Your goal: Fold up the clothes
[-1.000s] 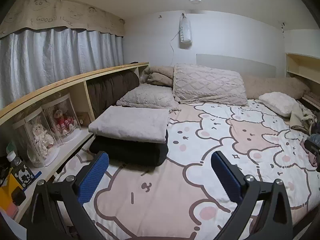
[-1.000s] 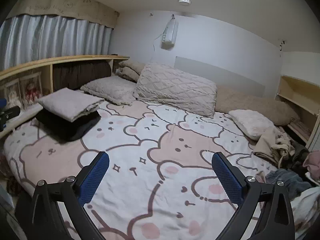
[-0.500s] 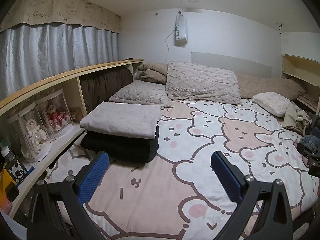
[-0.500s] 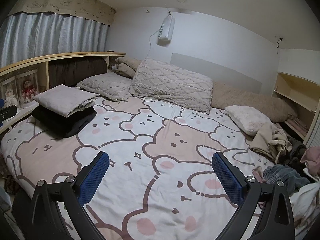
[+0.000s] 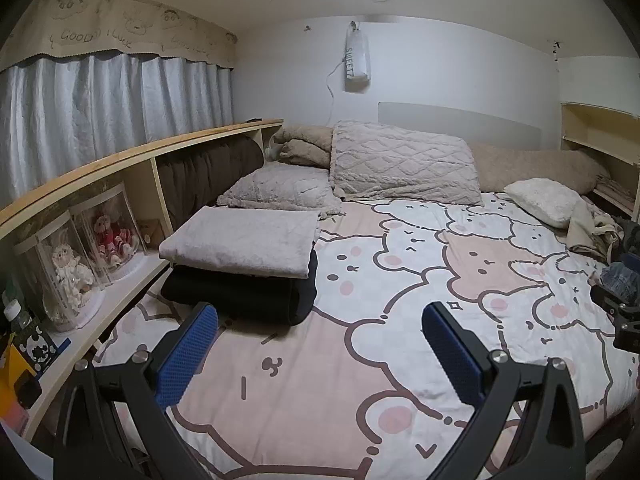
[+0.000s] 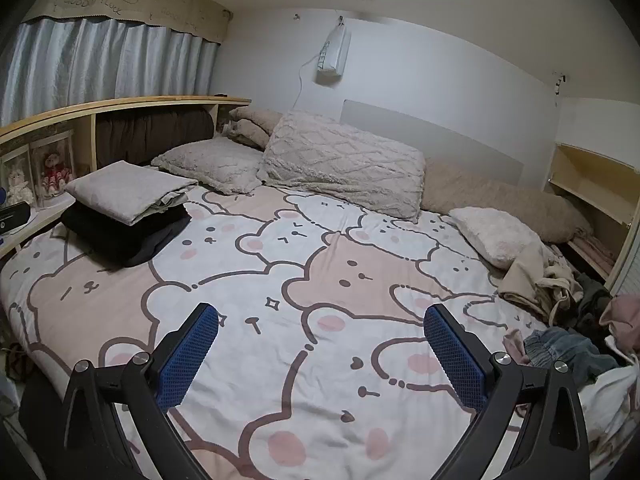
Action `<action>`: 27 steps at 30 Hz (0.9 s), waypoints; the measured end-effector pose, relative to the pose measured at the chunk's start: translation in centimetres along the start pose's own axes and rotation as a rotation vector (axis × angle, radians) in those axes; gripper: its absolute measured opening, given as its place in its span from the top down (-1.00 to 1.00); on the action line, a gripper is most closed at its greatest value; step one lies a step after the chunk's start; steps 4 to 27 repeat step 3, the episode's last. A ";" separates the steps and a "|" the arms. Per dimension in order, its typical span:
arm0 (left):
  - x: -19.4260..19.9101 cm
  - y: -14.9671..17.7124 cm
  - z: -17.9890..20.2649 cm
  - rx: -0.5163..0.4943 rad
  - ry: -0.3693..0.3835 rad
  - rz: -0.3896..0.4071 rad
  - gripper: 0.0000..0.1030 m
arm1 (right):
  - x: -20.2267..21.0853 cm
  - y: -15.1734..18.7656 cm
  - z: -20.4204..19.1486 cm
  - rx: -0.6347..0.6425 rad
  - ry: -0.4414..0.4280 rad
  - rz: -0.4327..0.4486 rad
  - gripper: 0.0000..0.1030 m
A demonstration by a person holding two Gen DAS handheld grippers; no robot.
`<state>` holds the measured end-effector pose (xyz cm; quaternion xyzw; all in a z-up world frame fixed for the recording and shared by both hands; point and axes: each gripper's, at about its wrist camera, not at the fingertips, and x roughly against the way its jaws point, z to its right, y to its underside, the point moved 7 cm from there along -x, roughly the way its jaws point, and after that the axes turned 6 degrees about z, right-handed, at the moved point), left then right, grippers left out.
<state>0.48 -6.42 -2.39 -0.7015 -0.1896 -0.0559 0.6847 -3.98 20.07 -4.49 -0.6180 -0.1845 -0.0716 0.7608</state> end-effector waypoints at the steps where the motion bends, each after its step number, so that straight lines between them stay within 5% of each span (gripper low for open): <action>1: 0.0 0.0 0.0 0.003 -0.002 0.002 -0.99 | 0.0 0.0 0.0 -0.001 -0.001 -0.001 -0.99; 27: 0.0 0.0 0.0 0.005 0.001 -0.002 -0.99 | 0.0 0.1 0.0 0.000 -0.002 -0.003 -0.99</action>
